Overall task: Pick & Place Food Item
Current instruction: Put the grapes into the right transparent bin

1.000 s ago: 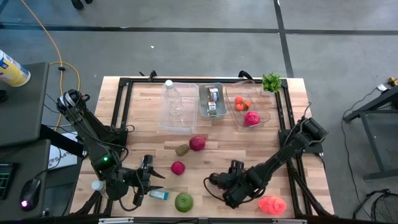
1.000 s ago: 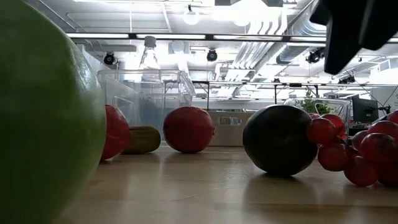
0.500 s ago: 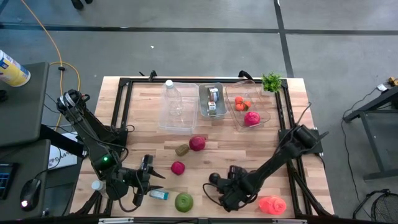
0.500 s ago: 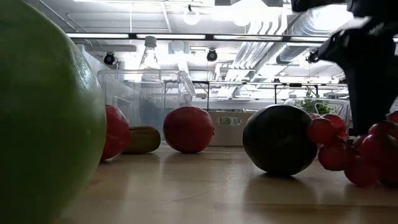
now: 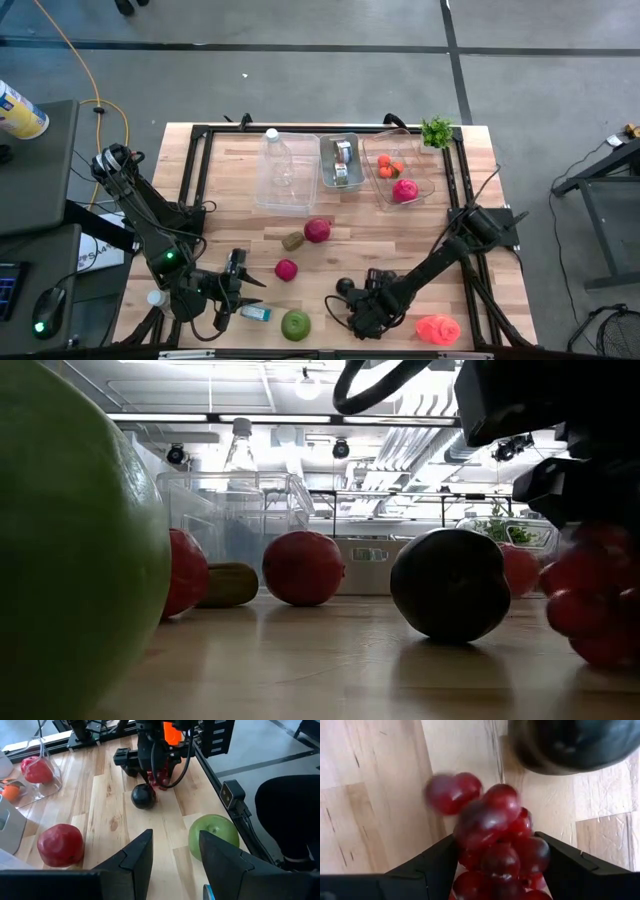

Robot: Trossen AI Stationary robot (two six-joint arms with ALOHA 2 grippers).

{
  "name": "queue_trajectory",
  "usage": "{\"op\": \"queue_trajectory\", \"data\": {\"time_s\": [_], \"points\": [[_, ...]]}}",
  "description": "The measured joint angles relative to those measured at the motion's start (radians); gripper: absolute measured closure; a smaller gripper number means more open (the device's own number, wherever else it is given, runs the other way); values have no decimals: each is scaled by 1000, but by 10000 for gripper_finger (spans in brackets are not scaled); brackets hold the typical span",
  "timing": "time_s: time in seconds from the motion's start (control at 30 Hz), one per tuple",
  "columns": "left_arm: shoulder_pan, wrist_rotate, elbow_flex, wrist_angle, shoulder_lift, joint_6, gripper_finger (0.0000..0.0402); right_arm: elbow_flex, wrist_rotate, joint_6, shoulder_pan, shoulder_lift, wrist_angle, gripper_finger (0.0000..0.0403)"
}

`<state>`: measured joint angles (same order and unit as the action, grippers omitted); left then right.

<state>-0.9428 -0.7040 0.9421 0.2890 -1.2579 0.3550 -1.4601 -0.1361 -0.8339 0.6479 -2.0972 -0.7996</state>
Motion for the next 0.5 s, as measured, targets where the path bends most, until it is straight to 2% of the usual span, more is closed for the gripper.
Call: {"op": "queue_trajectory", "data": {"time_s": [0.13,0.5], "points": [[0,0,0,0,0,0,249,0,-6,11,2,-1,2,189],[0,0,0,0,0,0,249,0,-42,-8,-6,-1,2,305]]}}
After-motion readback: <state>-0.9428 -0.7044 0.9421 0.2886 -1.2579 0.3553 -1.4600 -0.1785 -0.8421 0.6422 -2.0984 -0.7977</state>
